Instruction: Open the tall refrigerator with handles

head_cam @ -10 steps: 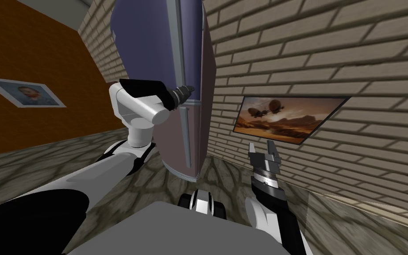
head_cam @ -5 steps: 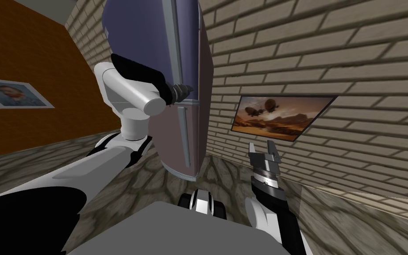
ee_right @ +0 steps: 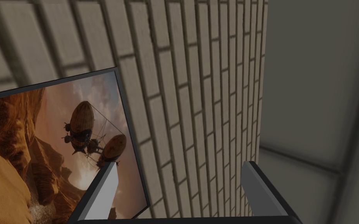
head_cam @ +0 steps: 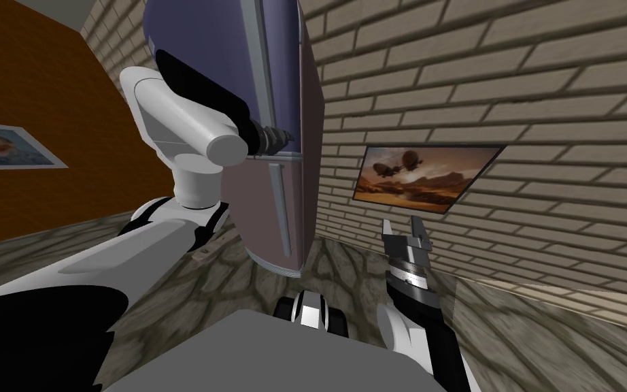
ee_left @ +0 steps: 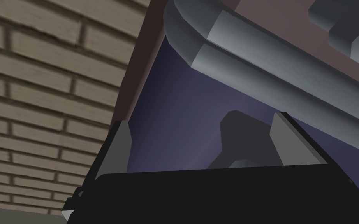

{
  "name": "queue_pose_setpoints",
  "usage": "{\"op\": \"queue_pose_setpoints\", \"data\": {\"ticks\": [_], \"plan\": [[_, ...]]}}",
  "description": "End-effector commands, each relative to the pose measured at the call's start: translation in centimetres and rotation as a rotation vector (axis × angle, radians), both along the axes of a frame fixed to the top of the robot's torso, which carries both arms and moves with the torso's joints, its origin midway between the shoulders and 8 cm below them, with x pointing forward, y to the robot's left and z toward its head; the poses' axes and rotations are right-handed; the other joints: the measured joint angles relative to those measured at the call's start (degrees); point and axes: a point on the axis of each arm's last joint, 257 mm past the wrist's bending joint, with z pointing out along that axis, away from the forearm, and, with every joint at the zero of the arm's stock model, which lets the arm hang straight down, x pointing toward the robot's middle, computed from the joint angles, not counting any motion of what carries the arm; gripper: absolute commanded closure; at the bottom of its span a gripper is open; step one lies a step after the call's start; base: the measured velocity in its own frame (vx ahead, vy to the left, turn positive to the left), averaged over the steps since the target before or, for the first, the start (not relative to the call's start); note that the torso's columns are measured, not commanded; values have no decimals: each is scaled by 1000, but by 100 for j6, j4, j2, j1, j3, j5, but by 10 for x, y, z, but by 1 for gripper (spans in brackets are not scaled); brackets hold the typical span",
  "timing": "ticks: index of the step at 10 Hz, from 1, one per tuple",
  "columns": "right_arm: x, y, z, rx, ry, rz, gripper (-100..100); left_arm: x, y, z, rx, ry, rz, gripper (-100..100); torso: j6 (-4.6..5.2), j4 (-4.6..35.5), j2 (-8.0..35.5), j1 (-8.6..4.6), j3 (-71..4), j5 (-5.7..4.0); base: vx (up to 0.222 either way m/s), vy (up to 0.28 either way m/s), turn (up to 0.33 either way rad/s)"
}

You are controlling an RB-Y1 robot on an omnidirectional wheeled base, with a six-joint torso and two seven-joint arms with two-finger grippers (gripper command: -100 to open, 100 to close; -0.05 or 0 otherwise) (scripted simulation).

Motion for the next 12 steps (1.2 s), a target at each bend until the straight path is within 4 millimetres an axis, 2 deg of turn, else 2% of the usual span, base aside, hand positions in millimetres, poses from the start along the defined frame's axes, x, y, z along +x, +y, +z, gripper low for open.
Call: {"op": "queue_pose_setpoints", "data": {"ticks": [1, 12], "plan": [[0, 0, 0, 0, 0, 0, 0, -10, 11, 18, 9, -19, 36, -100, -3, 7, 6, 6, 4, 0, 0, 0, 0], [0, 0, 0, 0, 0, 0, 0, -19, 28, 24, 42, 36, 88, -100, -25, 35, 35, 33, 20, 7, -5, 2, -16]]}}
